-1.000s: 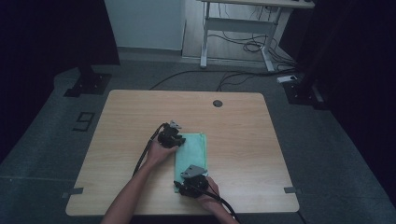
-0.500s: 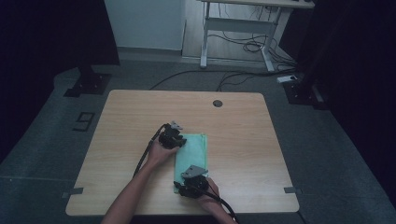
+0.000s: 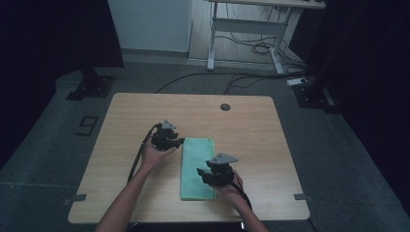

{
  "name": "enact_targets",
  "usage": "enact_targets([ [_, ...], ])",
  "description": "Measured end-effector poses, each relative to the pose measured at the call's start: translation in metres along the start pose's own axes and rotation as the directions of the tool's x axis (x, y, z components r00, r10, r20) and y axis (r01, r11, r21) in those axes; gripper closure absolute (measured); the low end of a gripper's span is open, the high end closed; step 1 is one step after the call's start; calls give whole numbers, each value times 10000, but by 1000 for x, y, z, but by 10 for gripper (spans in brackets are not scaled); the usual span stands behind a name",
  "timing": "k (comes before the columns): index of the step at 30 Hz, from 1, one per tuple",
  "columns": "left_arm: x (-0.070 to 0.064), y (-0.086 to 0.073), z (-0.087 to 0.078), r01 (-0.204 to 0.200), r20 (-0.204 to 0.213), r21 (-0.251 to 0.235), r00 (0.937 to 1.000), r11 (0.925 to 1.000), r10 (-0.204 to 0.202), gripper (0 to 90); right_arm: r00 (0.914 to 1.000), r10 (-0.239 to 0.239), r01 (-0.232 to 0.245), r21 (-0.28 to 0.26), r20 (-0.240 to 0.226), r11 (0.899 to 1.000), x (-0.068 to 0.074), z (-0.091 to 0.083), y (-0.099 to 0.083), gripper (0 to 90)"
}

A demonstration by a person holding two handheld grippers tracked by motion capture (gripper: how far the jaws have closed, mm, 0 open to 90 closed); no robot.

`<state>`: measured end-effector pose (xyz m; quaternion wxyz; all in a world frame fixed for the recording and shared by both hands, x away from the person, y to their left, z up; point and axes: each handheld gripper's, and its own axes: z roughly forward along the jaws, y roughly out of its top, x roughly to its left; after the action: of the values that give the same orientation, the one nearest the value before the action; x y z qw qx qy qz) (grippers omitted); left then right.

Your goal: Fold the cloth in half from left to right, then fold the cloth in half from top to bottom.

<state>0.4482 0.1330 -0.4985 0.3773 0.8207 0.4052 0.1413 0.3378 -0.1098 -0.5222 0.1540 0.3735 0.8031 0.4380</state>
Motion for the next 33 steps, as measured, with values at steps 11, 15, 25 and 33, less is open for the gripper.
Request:
enact_targets([
  [11,9,-7,-7,397,-168,-16,9991,9992,-398,485,9999,85,-84,-58,116,9999,-21,10,16,464],
  [15,15,-7,-4,641,-163,-39,9978,9979,-642,481,9992,189,-190,23,340,9998,-34,18,23,464],
  [25,13,-3,19,689,-243,292,9974,9972,-682,493,9949,656,-656,-30,766,9978,-71,41,41,464],
  [33,14,-7,36,891,-235,594,9959,9942,-878,500,9871,1102,-1138,252,1158,9932,-93,61,42,465],
])
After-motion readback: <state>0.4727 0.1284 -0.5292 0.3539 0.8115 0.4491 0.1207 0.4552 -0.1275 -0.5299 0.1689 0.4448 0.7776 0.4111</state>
